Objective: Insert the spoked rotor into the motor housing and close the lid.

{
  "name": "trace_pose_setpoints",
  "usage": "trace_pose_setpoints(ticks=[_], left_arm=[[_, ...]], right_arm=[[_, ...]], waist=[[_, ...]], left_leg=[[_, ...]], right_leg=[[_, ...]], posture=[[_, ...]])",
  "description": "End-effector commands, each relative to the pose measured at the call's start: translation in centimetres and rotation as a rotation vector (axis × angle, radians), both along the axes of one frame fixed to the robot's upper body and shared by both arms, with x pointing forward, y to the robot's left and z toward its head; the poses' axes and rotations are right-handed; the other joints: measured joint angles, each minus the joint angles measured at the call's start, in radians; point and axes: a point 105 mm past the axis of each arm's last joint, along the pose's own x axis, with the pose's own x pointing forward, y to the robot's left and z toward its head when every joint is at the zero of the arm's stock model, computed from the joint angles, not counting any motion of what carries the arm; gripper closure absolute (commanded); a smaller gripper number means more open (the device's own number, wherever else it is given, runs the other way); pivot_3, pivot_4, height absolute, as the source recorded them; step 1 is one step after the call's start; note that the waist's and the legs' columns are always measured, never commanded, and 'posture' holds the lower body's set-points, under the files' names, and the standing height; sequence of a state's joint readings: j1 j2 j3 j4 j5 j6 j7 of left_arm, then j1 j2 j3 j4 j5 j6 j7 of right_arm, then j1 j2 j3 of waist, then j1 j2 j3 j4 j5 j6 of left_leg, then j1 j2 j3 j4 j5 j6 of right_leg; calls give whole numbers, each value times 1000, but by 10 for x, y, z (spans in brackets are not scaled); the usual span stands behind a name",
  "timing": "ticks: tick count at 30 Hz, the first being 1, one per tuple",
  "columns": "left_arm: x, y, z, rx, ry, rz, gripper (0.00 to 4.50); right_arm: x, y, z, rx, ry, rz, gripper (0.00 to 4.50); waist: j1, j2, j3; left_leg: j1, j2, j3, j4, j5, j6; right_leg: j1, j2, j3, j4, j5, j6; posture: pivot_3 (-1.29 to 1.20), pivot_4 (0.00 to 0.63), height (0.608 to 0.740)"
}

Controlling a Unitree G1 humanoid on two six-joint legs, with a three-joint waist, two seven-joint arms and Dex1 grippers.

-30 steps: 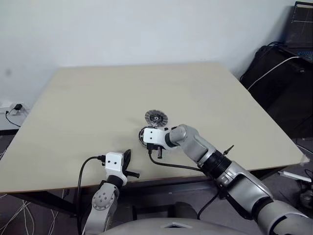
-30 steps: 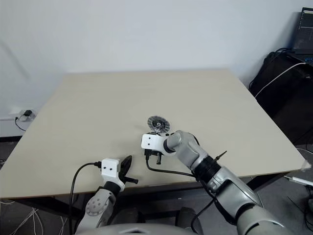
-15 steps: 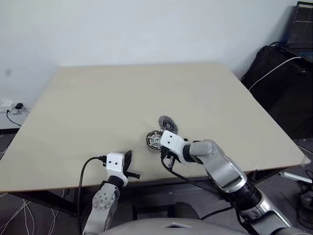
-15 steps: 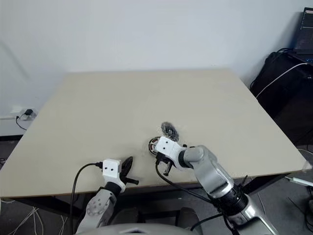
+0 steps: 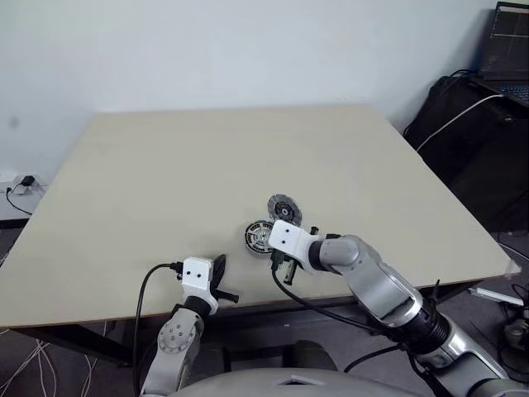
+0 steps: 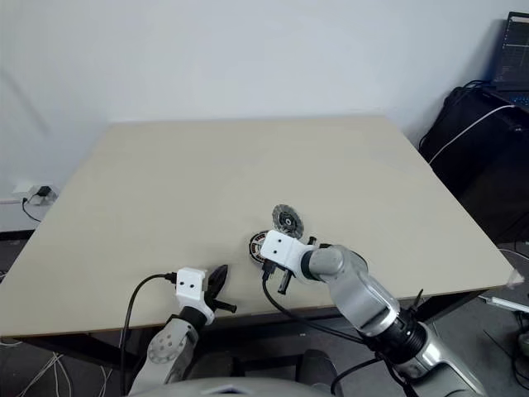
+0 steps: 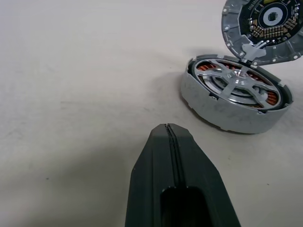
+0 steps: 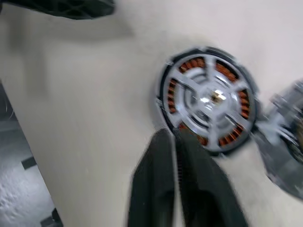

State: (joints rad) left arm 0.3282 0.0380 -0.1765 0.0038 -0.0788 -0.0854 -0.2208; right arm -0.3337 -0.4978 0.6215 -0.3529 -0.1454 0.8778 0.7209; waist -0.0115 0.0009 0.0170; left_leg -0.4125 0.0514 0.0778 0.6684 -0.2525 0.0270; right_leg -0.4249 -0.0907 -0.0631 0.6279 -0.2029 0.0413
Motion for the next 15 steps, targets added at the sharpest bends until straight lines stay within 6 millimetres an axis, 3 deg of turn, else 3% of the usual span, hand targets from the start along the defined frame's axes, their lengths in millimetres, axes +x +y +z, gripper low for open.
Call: trace_pose_setpoints(ticks=[1,2,15], left_arm=[[2,-1,5,-9,-20,3,4500],[2,0,5,-9,-20,7,4500],[2,1,6,-12,-25,23,4500]], right_arm=[[10,10,5,-4,-58,38,3204],[12,12,4,-5,-56,48,2887],[34,13,-6,-88,-44,115,2887]], waist=[[0,0,0],[0,0,0],[0,0,0]], left_leg=[[0,0,0,0,0,1],[0,0,0,0,0,1],[0,0,1,0,2,4]], right_leg=[[0,0,0,0,0,0],[0,0,0,0,0,0],[0,0,0,0,0,0]], posture=[[0,0,740],[0,0,740],[0,0,740]])
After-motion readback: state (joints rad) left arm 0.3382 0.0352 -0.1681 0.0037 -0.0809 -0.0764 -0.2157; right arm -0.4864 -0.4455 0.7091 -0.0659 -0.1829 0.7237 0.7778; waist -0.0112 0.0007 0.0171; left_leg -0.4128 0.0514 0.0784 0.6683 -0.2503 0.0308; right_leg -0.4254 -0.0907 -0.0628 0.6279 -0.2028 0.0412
